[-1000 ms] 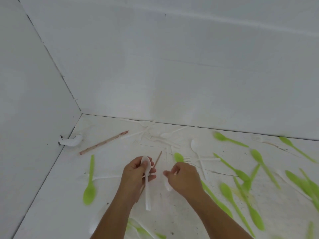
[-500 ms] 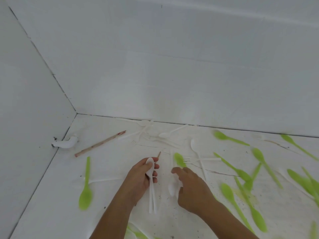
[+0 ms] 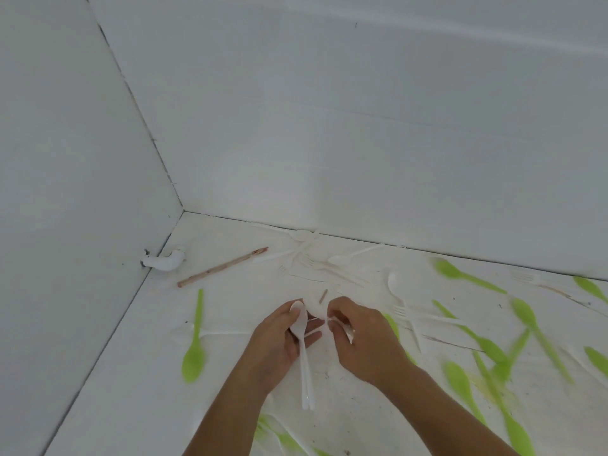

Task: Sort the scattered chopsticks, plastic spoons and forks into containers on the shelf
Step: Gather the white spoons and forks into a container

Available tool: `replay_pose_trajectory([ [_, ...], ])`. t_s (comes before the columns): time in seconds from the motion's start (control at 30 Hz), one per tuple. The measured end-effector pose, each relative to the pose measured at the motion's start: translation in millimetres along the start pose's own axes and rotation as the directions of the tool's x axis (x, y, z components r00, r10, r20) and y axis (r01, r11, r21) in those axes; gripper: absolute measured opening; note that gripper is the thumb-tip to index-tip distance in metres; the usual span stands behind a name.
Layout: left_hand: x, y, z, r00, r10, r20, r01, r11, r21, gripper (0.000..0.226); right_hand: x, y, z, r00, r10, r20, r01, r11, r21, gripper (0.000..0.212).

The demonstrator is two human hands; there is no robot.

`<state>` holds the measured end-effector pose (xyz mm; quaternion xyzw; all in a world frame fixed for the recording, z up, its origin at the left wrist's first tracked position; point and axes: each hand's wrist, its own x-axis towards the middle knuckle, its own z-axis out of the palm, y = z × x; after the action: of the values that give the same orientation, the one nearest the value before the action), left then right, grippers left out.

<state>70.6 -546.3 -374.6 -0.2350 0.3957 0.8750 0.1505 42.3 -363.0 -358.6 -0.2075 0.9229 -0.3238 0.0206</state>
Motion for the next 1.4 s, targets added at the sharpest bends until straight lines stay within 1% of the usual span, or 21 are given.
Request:
replay_pose_trajectory([
  [0.1,-6.8,0.8,3.7,0.999,-0.033,0.002,0.032,0.979,-0.199,0.043,1.0,-18.1,31.6,0.998,0.043,-0.048,-0.043,0.999,-0.006,0.004],
  [0.17,-10.3,1.0,0.7,0.999,-0.045,-0.028,0.034,0.950,-0.309,0.040,0.9,-28.1,48.8,0.996,0.055,-0.072,-0.054,0.998,0.020,0.003],
  [0.23,-11.8,0.6,-7.1,0.995,-0.014,-0.095,-0.015,0.953,-0.302,0.032,0.7,-36.8,59.0,0.994,0.029,-0.108,-0.021,0.997,0.076,0.006],
  [0.33,-10.5,0.6,-16.3,0.983,-0.005,-0.181,-0.044,0.964,-0.264,0.032,-1.6,-50.4,63.1,0.992,0.012,-0.124,0.005,0.990,0.138,0.011],
  [0.37,-9.5,1.7,-18.0,0.980,0.007,-0.200,-0.059,0.965,-0.255,0.031,-3.2,-54.3,63.5,0.992,0.044,-0.117,-0.023,0.984,0.175,0.015],
  [0.43,-8.8,6.2,-18.7,0.970,0.039,-0.239,-0.105,0.957,-0.269,0.028,-6.8,-59.7,62.3,0.979,0.186,-0.078,-0.160,0.952,0.261,0.018],
  [0.5,-8.5,10.4,-17.6,0.972,0.058,-0.229,-0.131,0.938,-0.321,0.023,-7.7,-61.9,61.5,0.931,0.364,-0.009,-0.343,0.885,0.315,0.017],
  [0.57,-7.5,11.4,-15.1,0.978,0.056,-0.203,-0.120,0.939,-0.322,0.019,-4.9,-61.9,59.5,0.878,0.469,0.098,-0.468,0.797,0.382,0.020],
  [0.6,-6.5,10.8,-14.3,0.980,0.049,-0.194,-0.109,0.944,-0.313,0.017,-2.0,-61.1,55.9,0.869,0.475,0.138,-0.487,0.776,0.400,0.020],
  [0.7,-3.2,13.0,-17.0,0.987,0.047,-0.155,-0.094,0.943,-0.318,0.014,15.3,-47.6,38.1,0.883,0.428,0.192,-0.470,0.811,0.348,0.024],
  [0.73,-1.3,15.9,-18.9,0.988,0.054,-0.145,-0.097,0.946,-0.309,0.014,25.9,-37.1,31.1,0.882,0.446,0.154,-0.471,0.815,0.337,0.024],
  [0.8,4.1,21.2,-22.1,0.987,0.057,-0.147,-0.095,0.959,-0.266,0.018,50.7,-5.8,20.1,0.878,0.477,-0.027,-0.452,0.848,0.276,0.021],
  [0.87,10.7,25.9,-20.0,0.990,0.053,-0.127,-0.084,0.964,-0.251,0.023,75.8,25.7,11.6,0.897,0.412,-0.163,-0.401,0.911,0.092,0.023],
  [0.9,13.8,28.0,-17.9,0.992,0.051,-0.114,-0.079,0.963,-0.257,0.023,87.4,39.8,9.2,0.923,0.354,-0.151,-0.363,0.931,-0.030,0.031],
  [0.97,21.8,31.7,-14.2,0.994,0.045,-0.097,-0.070,0.958,-0.278,0.016,108.5,63.4,6.4,0.964,0.262,-0.034,-0.261,0.923,-0.282,0.052],
  [1.0,26.6,33.2,-12.8,0.995,0.038,-0.092,-0.063,0.955,-0.291,0.012,116.8,70.3,5.3,0.967,0.252,0.040,-0.217,0.895,-0.390,0.058],
  [1.07,35.9,35.0,-10.5,0.997,0.035,-0.070,-0.055,0.953,-0.298,0.007,129.6,81.6,6.4,0.974,0.211,0.080,-0.140,0.843,-0.519,0.055],
  [1.13,44.6,37.1,-7.1,0.998,0.039,-0.051,-0.052,0.958,-0.282,0.004,137.6,84.8,8.4,0.990,0.143,0.004,-0.117,0.822,-0.557,0.037],
  [1.23,57.9,42.0,-3.8,0.998,0.036,-0.046,-0.045,0.974,-0.224,0.003,142.9,82.8,3.9,0.995,0.094,-0.039,-0.100,0.813,-0.573,0.016],
  [1.3,67.3,44.1,-3.8,0.998,0.038,-0.054,-0.048,0.983,-0.179,0.008,140.4,73.3,-0.4,0.992,0.026,-0.121,-0.080,0.883,-0.463,0.017],
  [1.4,76.7,43.9,-1.9,0.997,0.059,-0.047,-0.066,0.983,-0.171,0.015,127.0,45.0,7.2,0.968,-0.060,-0.244,0.010,0.980,-0.199,0.017],
])
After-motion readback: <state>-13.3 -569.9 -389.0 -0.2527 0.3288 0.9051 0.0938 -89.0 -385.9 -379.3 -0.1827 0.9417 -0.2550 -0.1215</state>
